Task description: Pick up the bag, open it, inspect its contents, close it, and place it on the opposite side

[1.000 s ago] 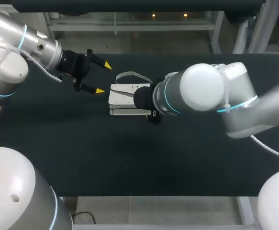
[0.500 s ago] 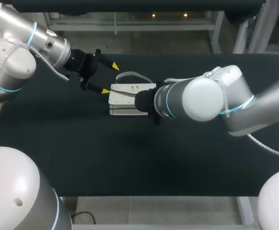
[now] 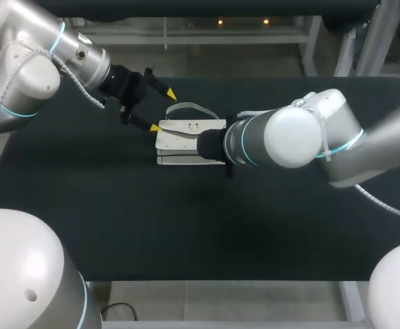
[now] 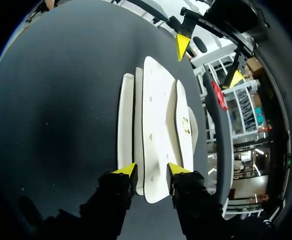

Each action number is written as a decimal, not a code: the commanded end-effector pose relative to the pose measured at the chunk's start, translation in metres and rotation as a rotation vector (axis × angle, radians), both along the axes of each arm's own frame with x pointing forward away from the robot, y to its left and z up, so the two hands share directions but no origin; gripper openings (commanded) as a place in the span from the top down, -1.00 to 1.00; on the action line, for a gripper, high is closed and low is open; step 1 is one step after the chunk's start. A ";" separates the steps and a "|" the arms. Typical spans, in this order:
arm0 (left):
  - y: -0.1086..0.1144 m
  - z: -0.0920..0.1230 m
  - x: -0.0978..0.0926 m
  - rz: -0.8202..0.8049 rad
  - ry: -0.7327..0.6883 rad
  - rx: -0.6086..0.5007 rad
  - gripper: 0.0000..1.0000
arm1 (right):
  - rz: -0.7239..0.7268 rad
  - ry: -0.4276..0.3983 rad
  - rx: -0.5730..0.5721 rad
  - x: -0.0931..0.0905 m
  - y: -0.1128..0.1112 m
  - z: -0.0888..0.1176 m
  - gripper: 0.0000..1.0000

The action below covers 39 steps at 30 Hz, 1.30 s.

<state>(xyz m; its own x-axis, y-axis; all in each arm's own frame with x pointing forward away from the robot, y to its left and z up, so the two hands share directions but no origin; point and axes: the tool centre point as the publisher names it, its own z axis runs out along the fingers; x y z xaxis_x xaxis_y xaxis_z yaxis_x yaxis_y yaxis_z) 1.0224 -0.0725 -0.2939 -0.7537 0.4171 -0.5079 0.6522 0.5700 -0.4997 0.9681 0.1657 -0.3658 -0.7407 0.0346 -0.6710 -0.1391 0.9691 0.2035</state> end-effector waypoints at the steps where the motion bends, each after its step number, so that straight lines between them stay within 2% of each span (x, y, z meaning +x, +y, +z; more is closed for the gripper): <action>1: -0.002 0.000 0.003 -0.004 0.006 0.005 -1.00 | 0.005 -0.157 0.062 0.001 -0.001 -0.005 0.34; 5: -0.003 -0.001 0.004 -0.002 0.008 0.007 -1.00 | 0.006 -0.162 0.055 0.001 0.000 -0.005 0.45; 15: -0.004 -0.002 0.003 0.001 0.015 0.009 -1.00 | 0.007 -0.152 0.042 0.002 0.004 -0.011 0.55; 19: -0.003 -0.003 0.002 0.003 0.013 0.012 -1.00 | 0.001 -0.151 0.046 0.003 0.005 -0.011 0.73; 23: -0.002 -0.003 0.001 0.001 0.010 0.011 -1.00 | -0.009 -0.161 0.047 0.002 0.007 -0.009 1.00; 32: 0.000 -0.006 -0.006 -0.007 -0.019 -0.003 -1.00 | -0.076 -0.191 0.035 -0.009 0.011 -0.006 1.00; 39: -0.011 -0.013 -0.017 -0.035 -0.074 -0.032 -1.00 | -0.111 -0.192 0.025 -0.013 0.014 -0.007 1.00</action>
